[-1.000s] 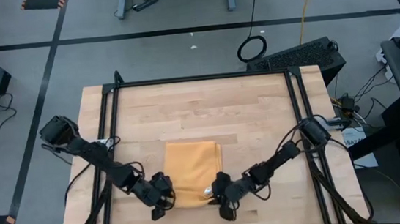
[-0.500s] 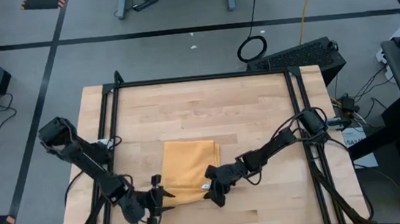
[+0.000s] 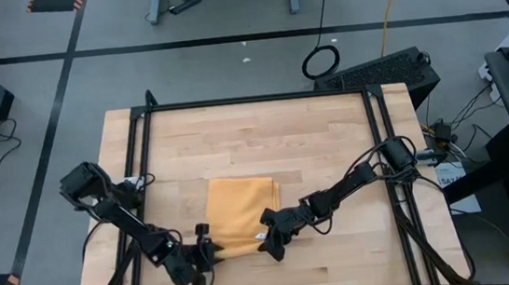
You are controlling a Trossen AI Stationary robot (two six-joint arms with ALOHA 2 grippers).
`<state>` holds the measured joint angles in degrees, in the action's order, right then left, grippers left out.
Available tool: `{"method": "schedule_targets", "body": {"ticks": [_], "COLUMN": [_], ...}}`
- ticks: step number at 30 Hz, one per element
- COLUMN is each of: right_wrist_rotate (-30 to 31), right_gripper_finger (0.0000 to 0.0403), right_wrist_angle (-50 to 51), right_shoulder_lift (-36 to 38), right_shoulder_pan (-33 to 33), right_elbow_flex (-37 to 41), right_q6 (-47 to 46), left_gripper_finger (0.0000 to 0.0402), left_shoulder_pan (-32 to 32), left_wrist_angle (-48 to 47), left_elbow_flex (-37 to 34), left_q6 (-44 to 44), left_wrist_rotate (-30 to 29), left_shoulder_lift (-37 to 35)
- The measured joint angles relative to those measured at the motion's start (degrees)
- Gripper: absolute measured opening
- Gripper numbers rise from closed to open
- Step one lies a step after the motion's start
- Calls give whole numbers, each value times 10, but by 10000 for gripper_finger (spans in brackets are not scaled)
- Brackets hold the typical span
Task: Roll towel
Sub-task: Roll the yellow towel
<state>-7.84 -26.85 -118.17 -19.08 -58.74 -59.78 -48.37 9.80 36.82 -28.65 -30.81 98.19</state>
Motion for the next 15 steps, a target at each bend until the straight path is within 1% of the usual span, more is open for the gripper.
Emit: {"method": "schedule_targets", "body": {"ticks": [2, 4, 5, 6, 8, 11, 15], "right_wrist_rotate": [-1, -1, 1, 3, 4, 10, 15], "right_gripper_finger": [4, 4, 5, 8, 21, 57, 106], "right_wrist_angle": [1, 2, 4, 8, 15, 51, 154], "right_shoulder_lift": [0, 0, 2, 4, 9, 31, 88], "right_shoulder_pan": [-1, -5, -8, -11, -17, -23, -38], "right_elbow_flex": [0, 0, 1, 1, 2, 3, 3], "right_q6": [22, 44, 55, 69, 103, 164, 240], "left_gripper_finger": [96, 40, 22, 15, 17, 16, 9], "left_shoulder_pan": [14, 33, 43, 53, 71, 99, 145], "left_wrist_angle": [1, 2, 1, 1, 0, 0, 0], "left_elbow_flex": [0, 0, 0, 0, 0, 0, 0], "left_q6": [-26, -63, -85, -107, -127, -138, -141], "left_wrist_rotate": [48, 99, 121, 139, 168, 211, 285], "left_shoulder_lift": [-7, -15, -19, -25, -39, -60, -81]}}
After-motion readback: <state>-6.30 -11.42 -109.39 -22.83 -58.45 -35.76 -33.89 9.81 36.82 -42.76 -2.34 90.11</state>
